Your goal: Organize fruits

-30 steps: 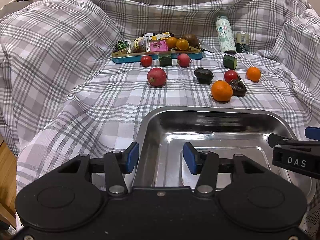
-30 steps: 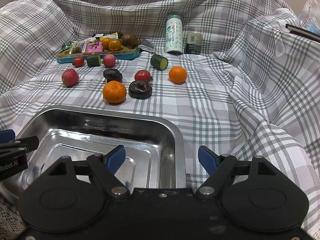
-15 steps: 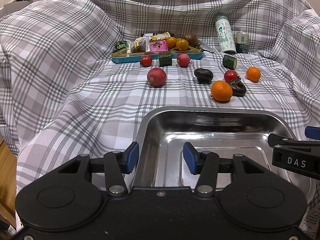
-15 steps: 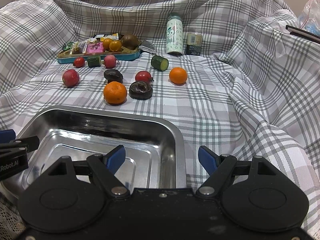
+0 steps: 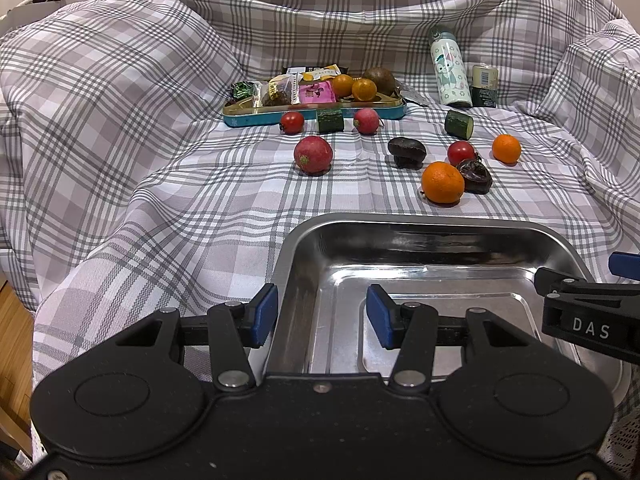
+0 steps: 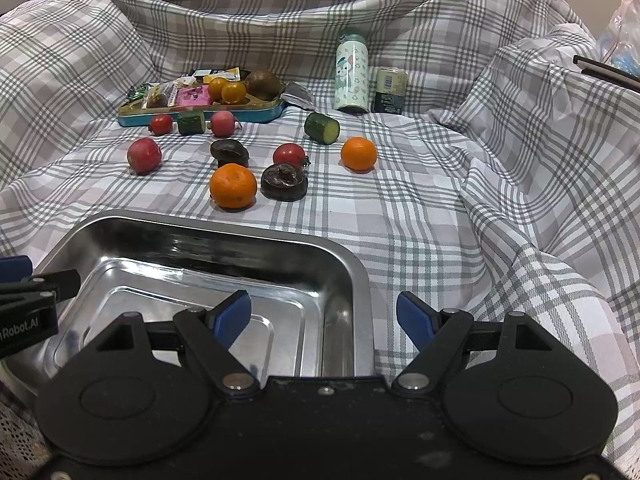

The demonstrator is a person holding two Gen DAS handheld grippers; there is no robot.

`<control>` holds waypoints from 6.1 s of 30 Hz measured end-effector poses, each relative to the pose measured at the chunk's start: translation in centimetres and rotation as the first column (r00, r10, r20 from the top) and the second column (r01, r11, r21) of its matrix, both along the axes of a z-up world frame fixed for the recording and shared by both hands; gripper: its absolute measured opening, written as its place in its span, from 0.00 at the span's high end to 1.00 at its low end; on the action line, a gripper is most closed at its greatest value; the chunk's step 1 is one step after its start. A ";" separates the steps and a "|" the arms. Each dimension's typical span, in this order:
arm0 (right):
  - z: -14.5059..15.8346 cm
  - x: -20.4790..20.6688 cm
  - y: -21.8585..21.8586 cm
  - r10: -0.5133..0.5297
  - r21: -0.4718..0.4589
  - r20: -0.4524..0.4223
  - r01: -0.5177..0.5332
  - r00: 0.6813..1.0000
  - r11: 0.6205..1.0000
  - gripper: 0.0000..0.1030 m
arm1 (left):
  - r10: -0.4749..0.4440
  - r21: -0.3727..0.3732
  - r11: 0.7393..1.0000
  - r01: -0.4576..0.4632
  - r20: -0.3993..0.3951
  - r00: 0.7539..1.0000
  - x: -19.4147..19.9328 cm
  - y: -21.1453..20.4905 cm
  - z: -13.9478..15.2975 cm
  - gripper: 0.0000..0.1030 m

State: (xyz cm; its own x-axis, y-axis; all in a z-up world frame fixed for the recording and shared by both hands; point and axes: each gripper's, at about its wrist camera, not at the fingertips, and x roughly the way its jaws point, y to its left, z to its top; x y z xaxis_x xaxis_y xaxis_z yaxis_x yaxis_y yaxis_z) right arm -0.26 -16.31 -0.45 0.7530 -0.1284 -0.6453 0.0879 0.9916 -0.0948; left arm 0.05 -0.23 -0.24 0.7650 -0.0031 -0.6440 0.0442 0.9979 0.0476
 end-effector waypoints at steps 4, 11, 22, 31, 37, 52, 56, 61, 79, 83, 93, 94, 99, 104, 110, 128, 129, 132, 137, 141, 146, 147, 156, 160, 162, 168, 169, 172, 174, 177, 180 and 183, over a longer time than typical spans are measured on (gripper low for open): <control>0.0 -0.1 0.0 0.001 0.000 0.002 -0.001 1.000 1.000 0.21 | 0.000 0.000 1.000 0.000 0.000 1.000 0.0 0.0 0.0 0.45; 0.0 -0.2 0.1 0.005 0.000 0.006 -0.005 1.000 1.000 0.21 | 0.001 -0.003 1.000 -0.001 0.003 1.000 0.0 0.0 -0.2 0.45; 0.8 -1.1 0.2 0.024 0.004 0.077 -0.025 0.997 1.000 0.21 | -0.011 -0.045 0.999 0.012 0.021 1.000 -0.6 0.3 0.5 0.51; 1.8 -1.6 -0.5 0.007 0.064 0.127 -0.015 0.992 0.998 0.23 | -0.008 -0.045 0.999 0.011 0.046 0.999 -0.9 0.4 1.4 0.52; 2.1 -0.8 -1.2 -0.009 0.109 0.092 -0.001 0.996 0.994 0.26 | 0.005 -0.074 0.997 -0.005 -0.002 1.000 0.2 1.1 1.9 0.52; 3.7 7.0 -3.8 -0.012 0.121 0.069 0.003 0.998 0.993 0.36 | -0.057 0.012 0.998 0.057 0.010 0.998 7.7 0.5 3.4 0.52; 3.2 10.0 -4.6 -0.029 0.102 0.055 0.023 0.998 0.995 0.36 | -0.072 0.039 0.997 0.072 0.005 0.997 10.2 0.2 3.0 0.52; 2.6 13.9 -5.4 -0.060 0.103 0.029 0.056 0.998 0.993 0.36 | -0.077 0.032 0.996 0.078 -0.016 0.997 13.2 0.2 2.3 0.52; -0.2 21.5 -6.7 -0.110 0.128 -0.062 0.117 0.992 0.985 0.37 | -0.062 -0.022 0.998 0.062 -0.033 0.998 17.7 1.2 -0.3 0.51; -0.6 21.8 -6.5 -0.109 0.141 -0.077 0.119 0.991 0.983 0.37 | -0.063 -0.043 0.997 0.061 -0.047 0.997 18.2 1.2 -0.7 0.51; -1.1 22.3 -6.4 -0.132 0.124 -0.078 0.141 0.988 0.982 0.59 | -0.052 -0.054 0.997 0.048 -0.071 0.996 19.0 1.1 -1.4 0.51; -1.1 22.3 -6.5 -0.134 0.125 -0.075 0.143 0.988 0.982 0.59 | -0.048 -0.061 0.997 0.043 -0.076 0.996 19.1 1.2 -1.5 0.51; -1.1 22.3 -6.3 -0.128 0.107 -0.071 0.135 0.989 0.985 0.59 | -0.039 -0.086 0.996 0.032 -0.084 0.996 19.3 1.4 -1.5 0.52; -1.1 22.1 -6.1 -0.120 0.092 -0.068 0.126 0.990 0.988 0.59 | -0.030 -0.128 0.992 0.020 -0.077 0.997 19.3 2.0 -1.4 0.53; -0.5 21.7 -6.4 -0.132 0.108 -0.045 0.136 0.990 0.985 0.59 | -0.008 -0.169 0.986 0.000 -0.051 0.999 18.9 2.7 -0.8 0.53; 2.2 9.1 -3.7 -0.058 0.148 -0.024 0.061 0.998 0.987 0.59 | -0.110 -0.173 0.979 0.104 -0.025 0.994 9.1 2.9 1.4 0.53; 2.1 7.8 -3.4 -0.052 0.160 -0.033 0.057 0.998 0.985 0.59 | -0.115 -0.166 0.980 0.109 -0.032 0.993 8.3 2.8 1.2 0.53; 1.9 4.7 -2.4 -0.032 0.142 -0.032 0.036 0.999 0.989 0.59 | -0.125 -0.150 0.982 0.118 -0.039 0.991 6.2 2.3 1.0 0.53; 1.1 0.7 -0.6 0.007 0.117 -0.049 -0.001 0.999 0.993 0.59 | -0.158 -0.179 0.973 0.143 -0.071 0.985 3.6 1.3 0.3 0.53; 0.9 -1.6 0.8 0.060 0.070 -0.045 -0.057 0.997 0.996 0.59 | -0.209 -0.127 0.971 0.201 -0.054 0.976 1.9 -0.2 0.0 0.53; 1.2 -3.3 1.6 0.105 0.076 -0.029 -0.103 0.994 0.992 0.59 | -0.233 -0.133 0.966 0.223 -0.061 0.971 1.7 -0.3 -0.3 0.53; 1.1 -3.5 1.8 0.113 0.072 -0.033 -0.110 0.993 0.991 0.59 | -0.230 -0.134 0.966 0.220 -0.060 0.971 1.6 -0.3 -0.5 0.53; 0.0 -3.3 3.6 0.196 -0.003 -0.087 -0.197 0.977 0.980 0.59 | -0.255 -0.124 0.961 0.248 -0.039 0.966 1.0 -0.6 -0.8 0.53; -0.2 -3.2 3.5 0.198 -0.004 -0.102 -0.200 0.975 0.980 0.59 | -0.257 -0.128 0.960 0.248 -0.056 0.965 1.2 -0.7 -1.0 0.53; -0.3 -3.1 3.4 0.194 -0.005 -0.107 -0.195 0.975 0.981 0.59 | -0.249 -0.136 0.962 0.238 -0.065 0.966 1.3 -0.5 -1.0 0.53; -0.3 -3.0 3.5 0.194 0.004 -0.109 -0.195 0.975 0.981 0.58 | -0.262 -0.117 0.961 0.253 -0.076 0.962 1.2 -1.0 -1.1 0.52; -0.3 -3.0 3.6 0.199 0.001 -0.112 -0.200 0.974 0.980 0.58 | -0.266 -0.111 0.960 0.256 -0.077 0.961 1.2 -1.1 -1.1 0.52; -0.4 -3.1 3.8 0.211 -0.017 -0.112 -0.214 0.971 0.977 0.58 | -0.271 -0.099 0.960 0.263 -0.074 0.960 1.1 -1.3 -1.1 0.52; -0.3 -3.2 3.8 0.214 -0.023 -0.109 -0.218 0.971 0.976 0.58 | -0.268 -0.100 0.960 0.262 -0.058 0.962 0.9 -1.2 -0.9 0.52; -0.2 -3.2 3.7 0.214 -0.023 -0.106 -0.217 0.971 0.976 0.58 | -0.258 -0.114 0.962 0.250 -0.064 0.964 1.1 -1.0 -0.9 0.52; -0.2 -3.3 3.7 0.211 -0.023 -0.101 -0.214 0.972 0.976 0.58 | -0.249 -0.126 0.963 0.240 -0.063 0.966 1.2 -0.7 -0.9 0.52; -0.1 -3.3 3.6 0.208 -0.023 -0.095 -0.211 0.973 0.977 0.58 | -0.250 -0.128 0.962 0.241 -0.059 0.966 1.1 -0.7 -0.8 0.52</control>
State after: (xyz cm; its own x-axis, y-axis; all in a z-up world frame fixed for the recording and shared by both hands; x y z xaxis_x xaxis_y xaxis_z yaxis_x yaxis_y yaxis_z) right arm -3.53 -12.67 -0.59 0.7031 0.0035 -0.7110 -0.1321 0.9832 -0.1259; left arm 1.19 -0.95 -1.04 0.6812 -0.2650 -0.6824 0.2876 0.9541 -0.0834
